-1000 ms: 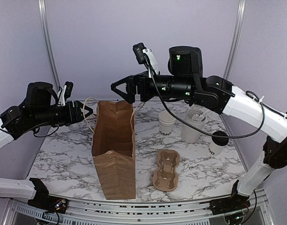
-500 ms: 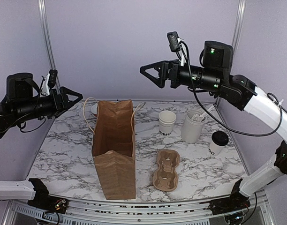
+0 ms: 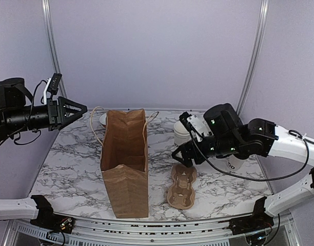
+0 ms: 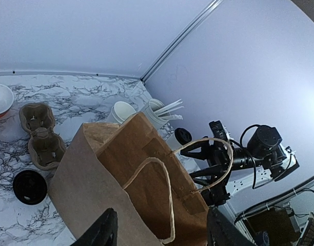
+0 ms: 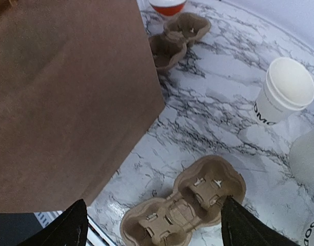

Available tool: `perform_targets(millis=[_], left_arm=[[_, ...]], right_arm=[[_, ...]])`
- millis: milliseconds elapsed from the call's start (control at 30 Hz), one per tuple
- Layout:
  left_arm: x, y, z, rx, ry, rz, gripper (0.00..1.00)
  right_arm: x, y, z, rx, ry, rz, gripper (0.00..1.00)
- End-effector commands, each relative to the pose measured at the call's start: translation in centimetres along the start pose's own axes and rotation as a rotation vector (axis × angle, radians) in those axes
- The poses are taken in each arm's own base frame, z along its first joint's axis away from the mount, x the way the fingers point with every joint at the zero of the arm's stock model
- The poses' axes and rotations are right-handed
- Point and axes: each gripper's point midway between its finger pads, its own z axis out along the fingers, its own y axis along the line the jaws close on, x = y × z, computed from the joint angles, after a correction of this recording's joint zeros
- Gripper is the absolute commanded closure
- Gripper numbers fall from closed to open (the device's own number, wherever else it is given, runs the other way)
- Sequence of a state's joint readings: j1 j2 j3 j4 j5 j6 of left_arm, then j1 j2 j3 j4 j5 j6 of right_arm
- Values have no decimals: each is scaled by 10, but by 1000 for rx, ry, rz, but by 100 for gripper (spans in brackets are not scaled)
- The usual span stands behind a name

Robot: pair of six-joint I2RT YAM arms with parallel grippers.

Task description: Pack the takeout coffee

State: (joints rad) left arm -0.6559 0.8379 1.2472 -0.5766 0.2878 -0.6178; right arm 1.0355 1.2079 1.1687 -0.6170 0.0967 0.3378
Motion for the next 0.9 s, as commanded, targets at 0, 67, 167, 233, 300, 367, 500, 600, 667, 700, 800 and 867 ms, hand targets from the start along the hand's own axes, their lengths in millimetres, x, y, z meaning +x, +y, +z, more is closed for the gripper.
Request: perform_targets(millis=[0,67,167,233,300,367,500,600,667,700,800,867], left_arm=[[32,5,11,9,135,35,44],[37,0,15,15,164,68,47],[37,-1,22,-1,199,105,49],[34,2,27,-31,209,123,52],[29,9,31,-81,210,141,61],[22,16,35,-132,196,160,76],[6,23,43,-198,165,205,94],[-1,26,54,-226,165,229,100],[-6,28,60,-241,162,236,100],[-9,29,61,-244,157,238,100],[-18,28,62,-236,147,245,100],[-17,27,65,-225,159,247,100]], right_arm=[[44,-18,9,119,144,-40,14],[52,-22,13,132,176,-60,14],[64,-27,19,159,218,-88,14],[70,-31,24,178,243,-100,14],[75,-33,28,191,264,-107,14],[76,-34,32,197,273,-112,14],[78,-33,41,193,287,-146,14],[85,-34,49,194,327,-181,14],[93,-36,53,200,367,-205,14],[97,-37,55,201,385,-216,14],[109,-35,62,177,434,-245,14],[117,-32,67,153,467,-261,15]])
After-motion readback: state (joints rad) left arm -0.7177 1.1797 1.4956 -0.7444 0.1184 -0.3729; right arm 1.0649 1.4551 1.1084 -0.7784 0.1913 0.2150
